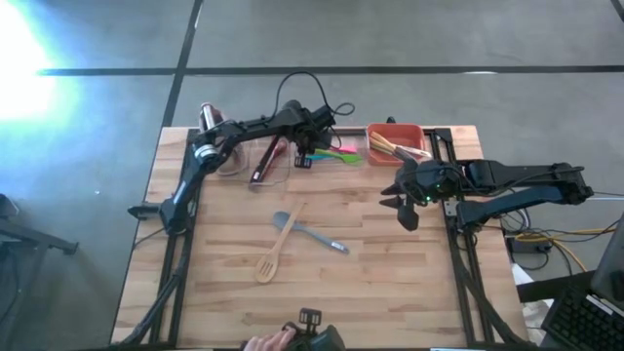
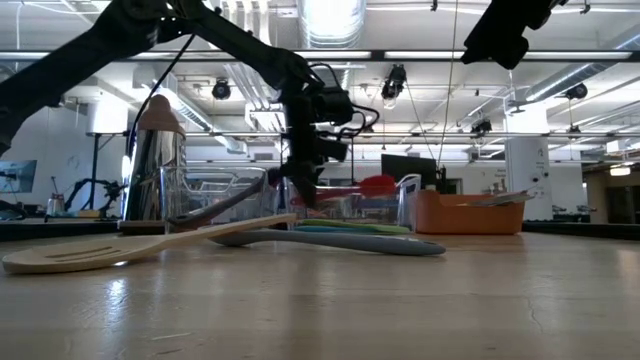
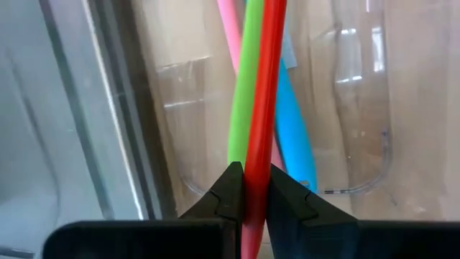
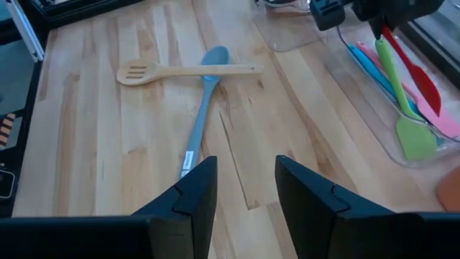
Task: Pick & Place Kitchen Items
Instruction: Put the red spatula into the right transparent bin, then put the light brown serving spoon into the left transparent bin
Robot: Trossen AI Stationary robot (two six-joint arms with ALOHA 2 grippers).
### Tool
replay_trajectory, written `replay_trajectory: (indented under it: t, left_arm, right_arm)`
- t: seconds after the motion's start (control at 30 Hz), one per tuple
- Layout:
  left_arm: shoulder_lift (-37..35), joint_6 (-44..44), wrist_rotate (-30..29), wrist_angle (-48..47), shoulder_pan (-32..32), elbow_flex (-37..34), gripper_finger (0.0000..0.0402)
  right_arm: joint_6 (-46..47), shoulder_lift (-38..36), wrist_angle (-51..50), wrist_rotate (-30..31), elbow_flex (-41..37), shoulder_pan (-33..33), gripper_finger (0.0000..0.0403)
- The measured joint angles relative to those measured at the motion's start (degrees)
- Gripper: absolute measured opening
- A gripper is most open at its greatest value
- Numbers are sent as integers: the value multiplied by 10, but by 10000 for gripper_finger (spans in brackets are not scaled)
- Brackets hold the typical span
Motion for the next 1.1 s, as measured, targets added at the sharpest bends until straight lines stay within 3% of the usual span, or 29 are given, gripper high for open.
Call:
replay_trajectory:
  t: [0.43,0.73,1.0,1.1]
  left_arm:
    - [9,-21,12,-22,0,10,36]
    - [10,-26,5,-32,-2,17,152]
    - [0,-43,-104,-62,-13,45,177]
    - [-24,-50,-120,-74,-19,56,178]
  right_arm:
    - [1,0,-1,0,0,0,123]
    - [1,0,-2,-1,0,0,135]
    - [4,0,-2,-1,0,0,139]
    - [6,0,-1,-1,0,0,135]
